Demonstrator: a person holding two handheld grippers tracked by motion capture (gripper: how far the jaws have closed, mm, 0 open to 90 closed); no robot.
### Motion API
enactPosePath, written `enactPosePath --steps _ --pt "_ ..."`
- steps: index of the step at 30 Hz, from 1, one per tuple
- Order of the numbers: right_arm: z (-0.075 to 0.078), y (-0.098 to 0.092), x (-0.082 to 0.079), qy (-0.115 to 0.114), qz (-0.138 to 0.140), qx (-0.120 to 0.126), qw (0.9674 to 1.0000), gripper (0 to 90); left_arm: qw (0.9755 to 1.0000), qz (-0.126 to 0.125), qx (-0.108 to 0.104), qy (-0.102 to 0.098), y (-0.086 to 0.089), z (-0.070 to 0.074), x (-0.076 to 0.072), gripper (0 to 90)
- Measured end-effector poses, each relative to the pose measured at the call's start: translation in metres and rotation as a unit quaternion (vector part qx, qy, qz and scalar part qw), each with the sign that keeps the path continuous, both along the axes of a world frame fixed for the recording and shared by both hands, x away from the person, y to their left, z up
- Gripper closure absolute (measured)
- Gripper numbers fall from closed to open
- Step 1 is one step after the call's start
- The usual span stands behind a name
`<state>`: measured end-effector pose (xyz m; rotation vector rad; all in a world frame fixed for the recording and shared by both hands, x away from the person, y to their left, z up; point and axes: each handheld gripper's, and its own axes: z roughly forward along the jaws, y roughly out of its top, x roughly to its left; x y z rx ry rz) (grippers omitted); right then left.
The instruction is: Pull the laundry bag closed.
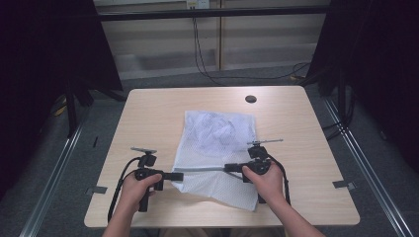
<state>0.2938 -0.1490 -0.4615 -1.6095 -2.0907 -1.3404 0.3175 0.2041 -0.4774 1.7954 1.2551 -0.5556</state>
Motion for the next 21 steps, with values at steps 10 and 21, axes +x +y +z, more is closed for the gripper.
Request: enactPosePath --steps 10,21 --pt "0.0 -0.01 -0.001 -0.002 -0.01 -0.003 0.9999 87.3 0.9999 -0.004 0.008 -0.007 0.002 -0.001 0.0 88.8" --pt "0.0 -0.021 -0.004 0.0 -0.016 -0.002 0.9999 87.2 1.0 0.001 0.005 -0.002 0.001 0.0 -0.001 88.8"
